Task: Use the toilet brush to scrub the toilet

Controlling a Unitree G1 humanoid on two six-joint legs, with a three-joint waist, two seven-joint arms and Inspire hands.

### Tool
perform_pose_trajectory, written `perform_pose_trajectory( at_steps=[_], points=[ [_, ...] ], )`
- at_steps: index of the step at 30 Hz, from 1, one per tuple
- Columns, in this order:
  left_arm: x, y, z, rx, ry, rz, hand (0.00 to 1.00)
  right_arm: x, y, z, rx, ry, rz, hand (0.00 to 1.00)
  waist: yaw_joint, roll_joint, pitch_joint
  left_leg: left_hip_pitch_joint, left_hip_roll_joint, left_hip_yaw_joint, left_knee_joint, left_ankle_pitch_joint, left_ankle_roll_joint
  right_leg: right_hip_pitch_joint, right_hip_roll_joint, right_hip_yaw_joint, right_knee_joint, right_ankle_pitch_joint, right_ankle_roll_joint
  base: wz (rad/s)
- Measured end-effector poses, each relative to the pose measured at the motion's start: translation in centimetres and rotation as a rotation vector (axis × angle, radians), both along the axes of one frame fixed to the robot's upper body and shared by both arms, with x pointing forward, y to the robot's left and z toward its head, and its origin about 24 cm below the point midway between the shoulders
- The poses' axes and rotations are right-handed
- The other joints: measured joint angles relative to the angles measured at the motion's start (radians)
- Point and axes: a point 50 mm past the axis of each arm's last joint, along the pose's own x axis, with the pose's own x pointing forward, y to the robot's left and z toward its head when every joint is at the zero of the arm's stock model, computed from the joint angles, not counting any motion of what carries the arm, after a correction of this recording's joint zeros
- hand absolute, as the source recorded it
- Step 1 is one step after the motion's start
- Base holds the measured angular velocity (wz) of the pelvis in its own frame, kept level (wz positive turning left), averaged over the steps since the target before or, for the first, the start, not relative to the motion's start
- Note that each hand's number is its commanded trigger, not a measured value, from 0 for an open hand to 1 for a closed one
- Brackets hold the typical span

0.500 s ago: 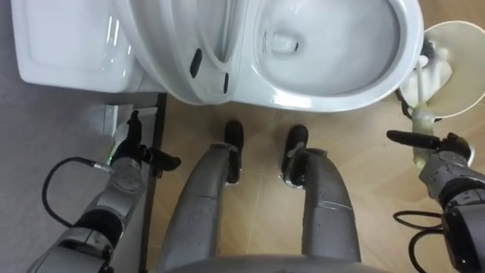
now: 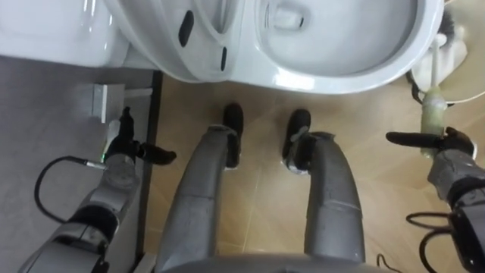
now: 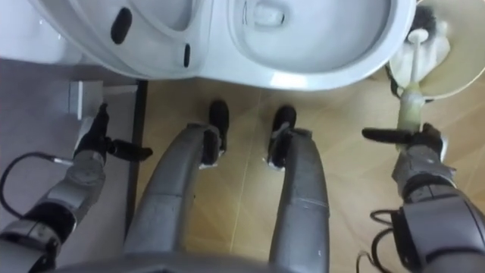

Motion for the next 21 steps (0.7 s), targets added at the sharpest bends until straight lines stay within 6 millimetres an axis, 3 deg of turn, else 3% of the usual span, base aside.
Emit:
perform_pose_trajectory(
  at_steps=[6, 10, 21],
  points=[
    [1.3, 0.1, 0.9, 0.012, -0.032, -0.009, 0.00, 1.0, -1.5, 1.7, -0.051, -0.005, 0.028, 0.00, 0.011, 0.006, 0.0031, -0.067, -0.003, -0.002, 0.052, -0.002, 0.002, -0.067, -0.019, 0.002, 0.060, -0.012, 0.002, 0.08],
    [1.9, 0.0, 1.5, 0.022, -0.059, -0.037, 0.00, 0.9, -2.5, 2.4, -0.087, 0.000, 0.032, 0.00, 0.016, 0.005, 0.0035, -0.108, -0.020, 0.003, 0.081, -0.004, 0.004, -0.117, -0.046, 0.007, 0.118, -0.033, -0.005, 0.17],
    [1.5, 1.5, 2.2, 0.090, -0.078, -0.056, 0.00, 1.5, -3.1, 3.4, -0.091, -0.017, 0.036, 0.00, 0.020, 0.003, 0.0047, -0.150, -0.018, -0.006, 0.167, -0.043, -0.005, -0.151, -0.048, 0.005, 0.198, -0.075, -0.017, 0.01]
  ],
)
